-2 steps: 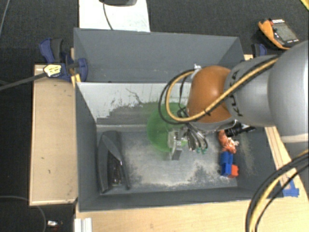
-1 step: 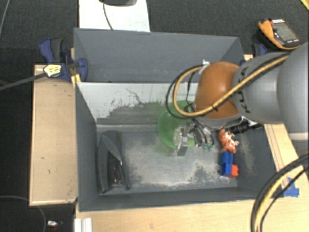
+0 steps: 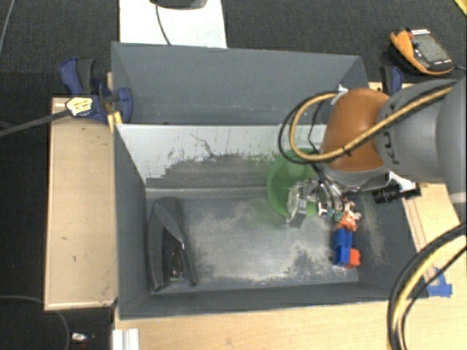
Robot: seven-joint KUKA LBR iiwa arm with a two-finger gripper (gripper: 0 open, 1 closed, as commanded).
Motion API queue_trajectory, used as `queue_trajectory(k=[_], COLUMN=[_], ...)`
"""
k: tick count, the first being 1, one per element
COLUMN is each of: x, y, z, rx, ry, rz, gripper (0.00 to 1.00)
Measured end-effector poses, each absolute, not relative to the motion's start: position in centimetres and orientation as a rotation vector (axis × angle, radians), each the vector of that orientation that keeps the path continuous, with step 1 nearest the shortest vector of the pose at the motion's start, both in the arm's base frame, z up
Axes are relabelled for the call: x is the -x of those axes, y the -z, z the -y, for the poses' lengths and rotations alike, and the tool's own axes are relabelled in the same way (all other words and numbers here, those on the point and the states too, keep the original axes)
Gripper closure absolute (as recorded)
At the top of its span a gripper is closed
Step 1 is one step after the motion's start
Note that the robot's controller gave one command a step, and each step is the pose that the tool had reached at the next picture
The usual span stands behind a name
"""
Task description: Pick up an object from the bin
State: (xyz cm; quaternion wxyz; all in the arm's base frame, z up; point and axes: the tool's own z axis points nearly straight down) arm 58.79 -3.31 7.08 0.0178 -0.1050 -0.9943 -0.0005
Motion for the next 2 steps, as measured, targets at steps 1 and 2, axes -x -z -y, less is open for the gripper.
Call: queue_trajectory(k=[1, 2], x=[-58.79, -58.74], y=[-7.01, -7.97], z=[6.07, 6.04], rx=[0.192, 0.190], ry=[0.009, 0.008], rz=[3.104, 3.098], gripper=[1.00, 1.00])
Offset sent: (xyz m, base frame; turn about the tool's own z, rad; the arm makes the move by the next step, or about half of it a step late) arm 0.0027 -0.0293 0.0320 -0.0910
